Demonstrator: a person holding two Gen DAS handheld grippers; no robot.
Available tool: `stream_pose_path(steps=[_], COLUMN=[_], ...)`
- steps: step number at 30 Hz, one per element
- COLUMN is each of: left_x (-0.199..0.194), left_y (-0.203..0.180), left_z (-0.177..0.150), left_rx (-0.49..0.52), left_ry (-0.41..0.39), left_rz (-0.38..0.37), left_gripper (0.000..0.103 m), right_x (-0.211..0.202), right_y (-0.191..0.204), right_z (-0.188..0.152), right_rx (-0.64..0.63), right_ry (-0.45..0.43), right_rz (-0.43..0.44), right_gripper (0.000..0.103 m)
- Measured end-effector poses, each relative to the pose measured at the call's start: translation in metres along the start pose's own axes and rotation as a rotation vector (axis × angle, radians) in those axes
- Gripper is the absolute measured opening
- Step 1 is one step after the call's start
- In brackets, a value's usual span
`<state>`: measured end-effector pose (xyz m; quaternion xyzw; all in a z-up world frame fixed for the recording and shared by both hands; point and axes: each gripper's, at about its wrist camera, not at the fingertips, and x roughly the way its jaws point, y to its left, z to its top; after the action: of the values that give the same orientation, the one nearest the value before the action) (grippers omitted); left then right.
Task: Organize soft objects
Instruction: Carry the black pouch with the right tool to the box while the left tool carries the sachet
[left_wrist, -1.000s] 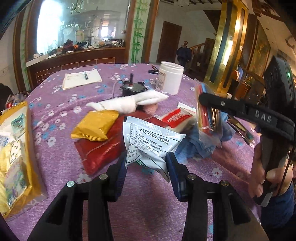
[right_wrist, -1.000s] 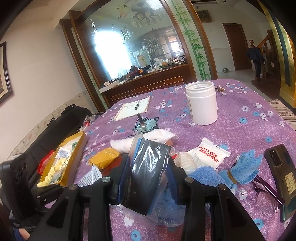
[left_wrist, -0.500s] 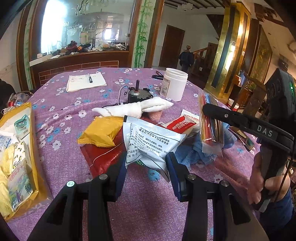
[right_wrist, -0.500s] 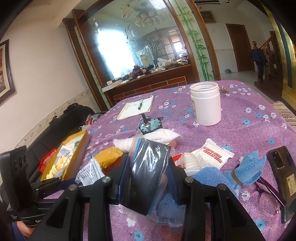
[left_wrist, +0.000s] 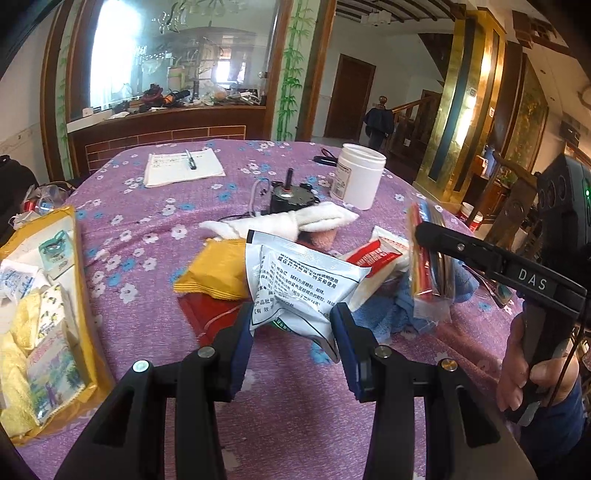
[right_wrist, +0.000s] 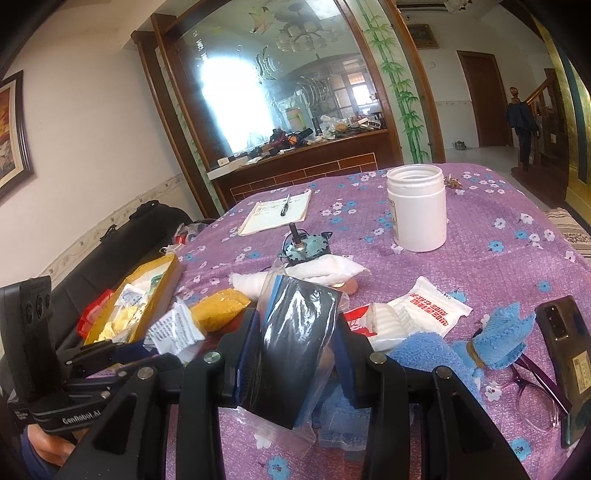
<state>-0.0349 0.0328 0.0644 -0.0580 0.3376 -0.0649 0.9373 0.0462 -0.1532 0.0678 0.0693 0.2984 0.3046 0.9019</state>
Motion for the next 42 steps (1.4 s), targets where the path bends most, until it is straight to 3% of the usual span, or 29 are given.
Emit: stream_pose_path(steps=[8, 18, 23, 31, 42], left_x=[-0.034, -0.089, -0.104, -0.096, -0.074], left_y=[0.043, 0.139, 0.193, 0.242, 0.263], left_z=[0.003, -0.002, -0.013, -0.022, -0.024], left_rx=[-0.059, -0.177, -0.253, -0.329, -0.358], left_ry=[-0.067, -0.152, -0.152, -0.109, -0.038], left_rz=[0.054, 0.195, 0.284, 0.321, 0.314], left_gripper=[0.042, 0.043, 0.043, 0.043, 0.043], right_x=[0.001, 0.02, 0.059, 0.148, 0.264], right_y=[0.005, 0.11, 0.172, 0.255, 0.301], right_z=[0.005, 0.031, 0.042, 0.055, 0.044], right_rx=[0.052, -0.095, -0.178, -0.279, -0.314], right_ry=[0.04, 0.132, 0.192, 0.27, 0.409], right_rz=[0.033, 0.218, 0.287, 0.306, 0.26], right_gripper=[0.042, 0.042, 0.042, 0.042, 0.042])
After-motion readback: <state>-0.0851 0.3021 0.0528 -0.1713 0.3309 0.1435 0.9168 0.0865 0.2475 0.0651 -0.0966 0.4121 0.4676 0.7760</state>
